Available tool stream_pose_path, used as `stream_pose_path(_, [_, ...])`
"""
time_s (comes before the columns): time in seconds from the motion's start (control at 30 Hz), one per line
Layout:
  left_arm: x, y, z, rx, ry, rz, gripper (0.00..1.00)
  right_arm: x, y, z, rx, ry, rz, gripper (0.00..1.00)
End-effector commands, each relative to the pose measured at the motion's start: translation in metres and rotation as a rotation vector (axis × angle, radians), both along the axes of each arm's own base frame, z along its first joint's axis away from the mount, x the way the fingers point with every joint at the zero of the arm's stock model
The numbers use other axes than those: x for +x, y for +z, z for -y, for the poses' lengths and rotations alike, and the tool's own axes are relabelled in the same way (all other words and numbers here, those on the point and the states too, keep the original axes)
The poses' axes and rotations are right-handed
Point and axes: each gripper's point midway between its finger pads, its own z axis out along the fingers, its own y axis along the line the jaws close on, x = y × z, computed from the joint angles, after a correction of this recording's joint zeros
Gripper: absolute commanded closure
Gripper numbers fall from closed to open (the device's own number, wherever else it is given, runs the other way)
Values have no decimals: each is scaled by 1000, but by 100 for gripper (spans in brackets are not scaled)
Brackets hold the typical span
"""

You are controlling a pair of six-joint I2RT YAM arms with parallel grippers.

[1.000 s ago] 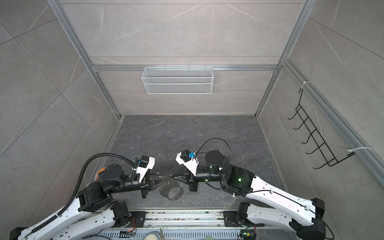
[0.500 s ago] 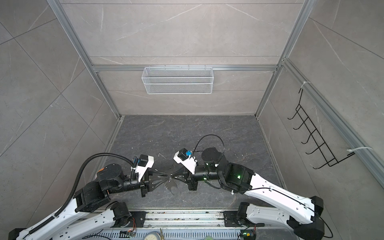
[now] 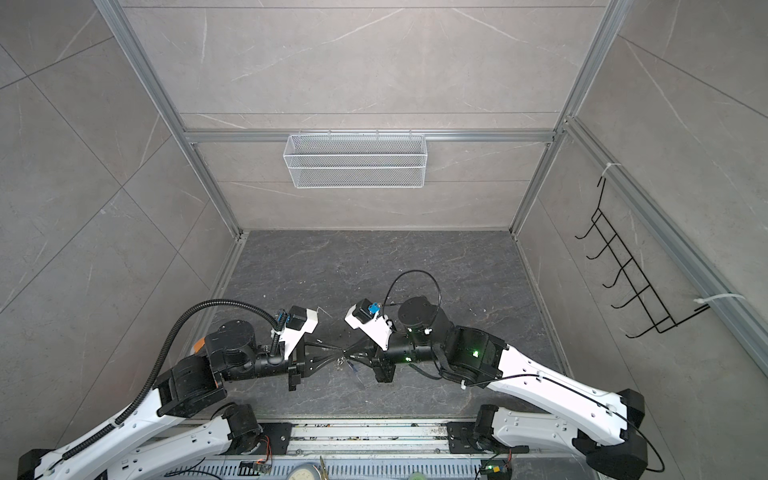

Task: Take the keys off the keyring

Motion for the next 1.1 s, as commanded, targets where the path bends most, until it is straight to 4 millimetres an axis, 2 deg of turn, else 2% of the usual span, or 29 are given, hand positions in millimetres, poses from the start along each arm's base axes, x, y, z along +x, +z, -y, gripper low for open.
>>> stream_pose_path(0.0, [-9, 18, 2, -50, -51, 27, 92, 1, 25, -2, 60, -7, 52, 100])
stream_pose_path(0.13, [-10, 18, 4, -63, -64, 21, 94, 2, 26, -4, 65, -9, 53, 100])
stream_pose_path(0.23, [-9, 17, 4, -65, -59, 19, 83, 5, 27, -4, 66, -23, 61, 100])
stream_pose_path(0.3, [-9, 16, 3, -62, -58, 18, 82, 5, 29, -3, 70, -28, 67, 100])
stream_pose_path(0.5, [-10, 13, 4, -60, -63, 4, 86, 7, 32, 0, 80, -44, 79, 100])
stream_pose_path(0.6, [-10, 11, 4, -63, -64, 1, 100, 8, 36, 0, 98, -51, 84, 100])
stream_pose_path(0.8, [-8, 19, 0, -123, -40, 64, 100, 5, 42, 0, 118, -37, 90, 100])
stream_pose_path(0.97, [-11, 36, -8, -225, -28, 142, 100, 11, 47, 12, 133, -96, 139, 68])
stream_pose_path(1.07, [-11, 44, -9, -259, -27, 169, 100, 16, 43, 17, 124, -131, 150, 62])
